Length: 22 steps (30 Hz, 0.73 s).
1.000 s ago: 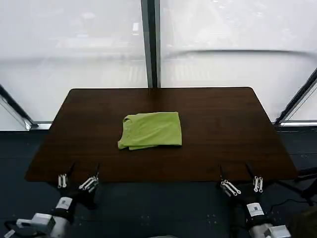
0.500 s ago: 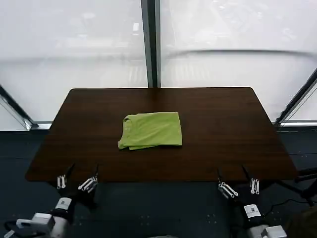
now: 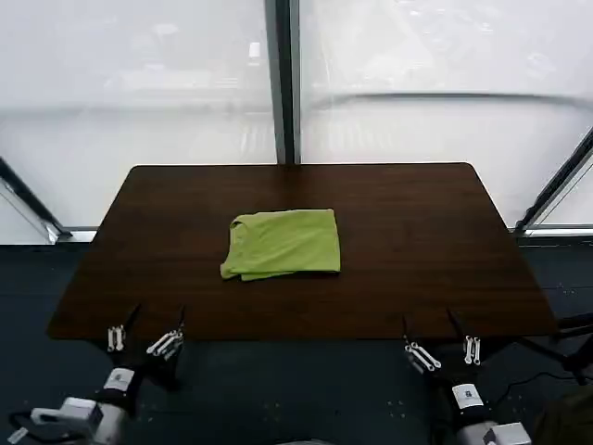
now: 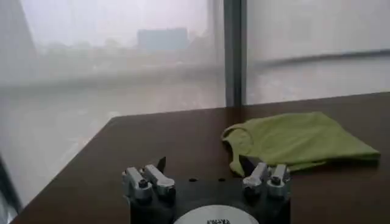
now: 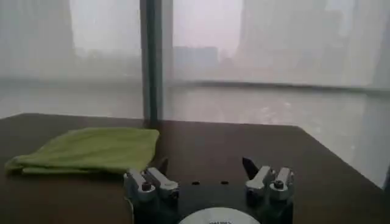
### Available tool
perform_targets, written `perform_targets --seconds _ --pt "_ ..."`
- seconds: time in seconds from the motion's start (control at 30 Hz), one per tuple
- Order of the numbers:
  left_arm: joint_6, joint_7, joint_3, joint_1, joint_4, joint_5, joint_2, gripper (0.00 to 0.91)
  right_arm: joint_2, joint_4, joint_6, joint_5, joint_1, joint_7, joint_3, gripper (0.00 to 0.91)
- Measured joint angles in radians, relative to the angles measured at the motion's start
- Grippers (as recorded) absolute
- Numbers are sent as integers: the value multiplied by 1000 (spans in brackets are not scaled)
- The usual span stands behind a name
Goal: Fold and organize the clothes.
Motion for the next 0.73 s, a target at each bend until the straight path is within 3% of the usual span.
perform_targets --seconds 0.73 --pt "-9 16 -5 -1 12 8 2 878 3 -7 2 0 -2 -2 -4 878"
